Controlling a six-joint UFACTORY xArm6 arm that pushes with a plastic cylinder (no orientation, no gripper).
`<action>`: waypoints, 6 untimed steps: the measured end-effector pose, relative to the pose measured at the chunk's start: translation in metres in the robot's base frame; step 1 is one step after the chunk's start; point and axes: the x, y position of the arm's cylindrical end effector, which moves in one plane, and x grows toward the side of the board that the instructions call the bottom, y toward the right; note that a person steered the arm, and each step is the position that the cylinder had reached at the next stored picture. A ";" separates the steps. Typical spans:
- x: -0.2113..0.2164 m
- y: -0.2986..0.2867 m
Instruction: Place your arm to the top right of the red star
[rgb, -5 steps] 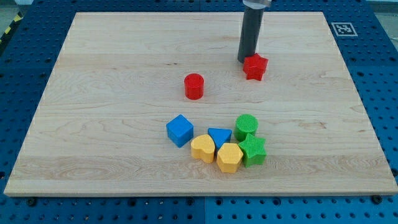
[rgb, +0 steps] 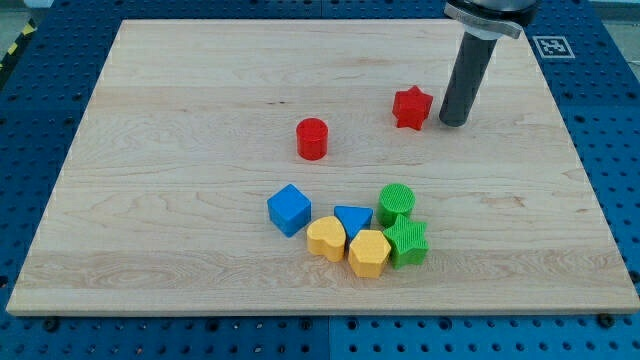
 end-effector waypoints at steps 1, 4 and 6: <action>-0.005 0.033; -0.035 0.039; -0.034 0.014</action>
